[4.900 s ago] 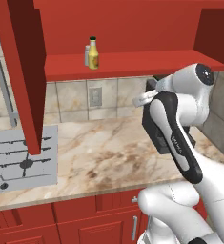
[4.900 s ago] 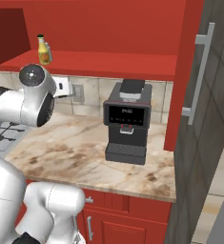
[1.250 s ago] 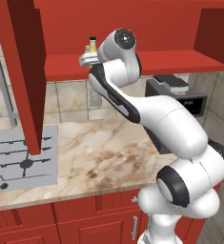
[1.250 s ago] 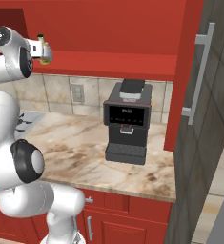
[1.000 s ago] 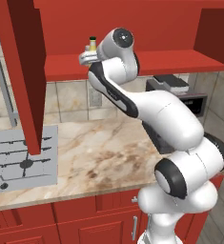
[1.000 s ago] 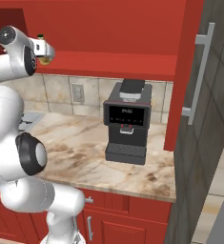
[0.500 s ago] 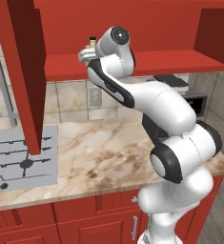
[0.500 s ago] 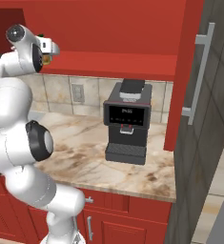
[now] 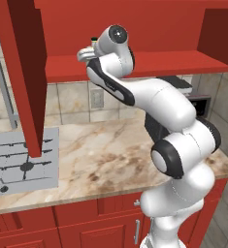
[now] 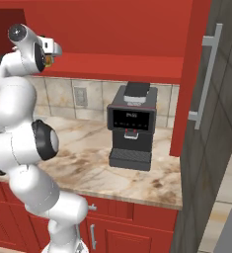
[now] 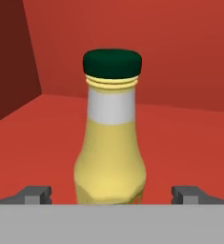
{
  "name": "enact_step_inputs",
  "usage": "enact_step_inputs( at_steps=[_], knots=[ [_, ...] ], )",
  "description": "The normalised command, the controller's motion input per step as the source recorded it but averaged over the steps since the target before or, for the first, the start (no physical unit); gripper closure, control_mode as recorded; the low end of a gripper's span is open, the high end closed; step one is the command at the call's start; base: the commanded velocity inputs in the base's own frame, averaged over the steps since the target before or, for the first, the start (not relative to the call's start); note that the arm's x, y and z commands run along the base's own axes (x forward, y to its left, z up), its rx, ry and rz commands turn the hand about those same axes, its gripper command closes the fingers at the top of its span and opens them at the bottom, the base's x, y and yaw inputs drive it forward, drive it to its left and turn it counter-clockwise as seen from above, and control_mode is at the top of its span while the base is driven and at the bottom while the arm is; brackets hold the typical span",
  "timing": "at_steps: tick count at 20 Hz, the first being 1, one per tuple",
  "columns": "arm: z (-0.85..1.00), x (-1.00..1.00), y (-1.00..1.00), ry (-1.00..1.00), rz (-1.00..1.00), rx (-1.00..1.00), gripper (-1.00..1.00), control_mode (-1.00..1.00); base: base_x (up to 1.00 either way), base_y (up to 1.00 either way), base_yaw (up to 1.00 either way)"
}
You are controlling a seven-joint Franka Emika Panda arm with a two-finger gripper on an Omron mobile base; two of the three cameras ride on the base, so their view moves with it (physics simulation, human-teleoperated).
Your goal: Take 2 condiments from the cabinet and move them on the counter near the stove.Make sure the condiments are lined up with each other, next to each other.
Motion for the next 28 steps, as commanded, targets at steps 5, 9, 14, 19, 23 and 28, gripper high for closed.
enact_step_inputs(
  at_steps=[5,9,14,19,23,28],
  knots=[
    [-0.07,0.21,0.05,0.02,0.0,0.0,-1.0,-1.0,0.0,0.0,0.0],
    [-0.09,0.19,0.07,0.01,0.0,0.0,-1.0,-1.0,0.0,0.0,0.0],
    [-0.01,0.08,0.05,0.0,0.0,0.0,-1.0,-1.0,0.0,0.0,0.0],
    [-0.03,0.1,0.01,0.0,0.0,0.0,-1.0,-1.0,0.0,0.0,0.0],
    [0.0,0.0,0.0,0.0,0.0,0.0,1.0,-1.0,0.0,0.0,0.0],
    [0.0,0.0,0.0,0.0,0.0,0.0,1.0,-1.0,0.0,0.0,0.0]
  ],
)
